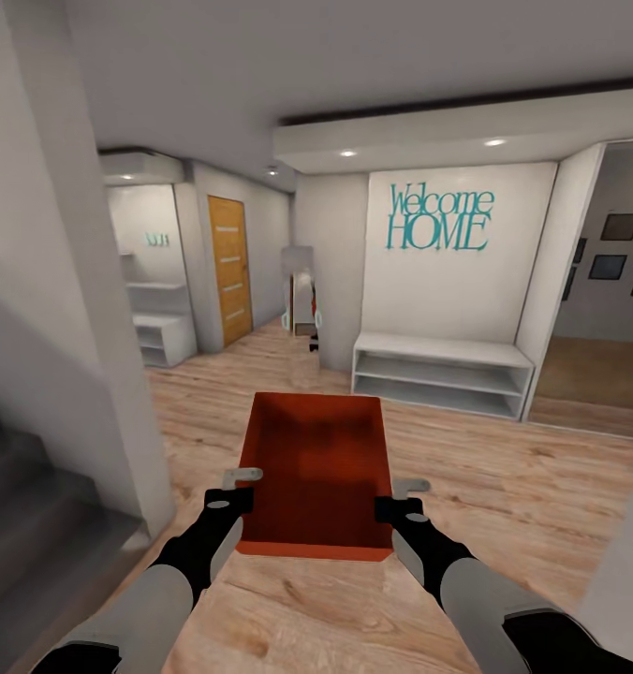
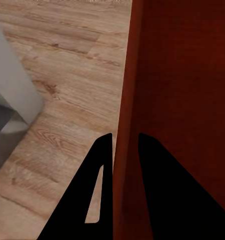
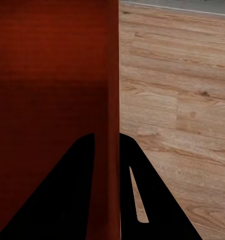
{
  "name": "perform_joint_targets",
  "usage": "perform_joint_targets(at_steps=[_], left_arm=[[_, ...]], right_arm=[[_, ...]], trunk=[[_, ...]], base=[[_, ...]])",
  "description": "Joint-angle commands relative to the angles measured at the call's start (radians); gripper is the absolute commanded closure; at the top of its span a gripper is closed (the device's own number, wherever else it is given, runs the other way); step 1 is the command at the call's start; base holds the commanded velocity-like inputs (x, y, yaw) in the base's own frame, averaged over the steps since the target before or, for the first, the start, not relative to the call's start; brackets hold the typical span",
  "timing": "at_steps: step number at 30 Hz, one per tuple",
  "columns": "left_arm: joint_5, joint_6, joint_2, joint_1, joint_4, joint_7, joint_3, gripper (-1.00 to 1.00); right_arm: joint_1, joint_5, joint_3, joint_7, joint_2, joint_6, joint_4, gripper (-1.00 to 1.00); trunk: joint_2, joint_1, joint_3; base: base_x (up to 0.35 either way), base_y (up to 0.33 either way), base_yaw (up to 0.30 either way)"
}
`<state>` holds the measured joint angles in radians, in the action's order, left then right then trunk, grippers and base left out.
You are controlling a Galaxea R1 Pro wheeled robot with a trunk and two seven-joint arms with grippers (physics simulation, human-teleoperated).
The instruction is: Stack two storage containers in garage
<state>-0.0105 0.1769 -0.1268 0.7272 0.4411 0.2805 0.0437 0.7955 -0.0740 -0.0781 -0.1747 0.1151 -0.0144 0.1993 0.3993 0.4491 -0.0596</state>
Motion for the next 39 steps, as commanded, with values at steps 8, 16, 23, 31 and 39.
perform_joint_targets(at_steps=[8,16,23,31,39], left_arm=[[0.010,0.010,0.007,0.000,0.001,0.016,0.002,1.00],[0.010,0.010,0.007,0.000,0.001,0.016,0.002,1.00],[0.010,0.010,0.007,0.000,0.001,0.016,0.002,1.00],[0.010,0.010,0.007,0.000,0.001,0.016,0.002,1.00],[0.012,0.009,0.007,0.000,0.001,0.016,0.002,1.00]], right_arm=[[0.001,0.005,-0.001,-0.007,-0.021,-0.002,0.002,1.00],[0.001,0.005,-0.001,-0.008,-0.021,-0.002,0.002,1.00],[0.001,0.005,-0.001,-0.008,-0.021,-0.002,0.002,1.00],[0.001,0.005,-0.002,-0.008,-0.021,-0.002,0.001,1.00],[0.001,0.005,-0.002,-0.007,-0.021,-0.002,0.000,1.00]], trunk=[[0.001,0.001,0.000],[0.001,0.001,0.000],[0.001,0.001,0.000],[0.001,0.001,0.000],[0.001,0.001,0.000]], base=[[0.324,0.000,0.000],[0.324,0.000,0.000],[0.324,0.000,0.000],[0.324,0.000,0.000],[0.324,0.000,0.000]])
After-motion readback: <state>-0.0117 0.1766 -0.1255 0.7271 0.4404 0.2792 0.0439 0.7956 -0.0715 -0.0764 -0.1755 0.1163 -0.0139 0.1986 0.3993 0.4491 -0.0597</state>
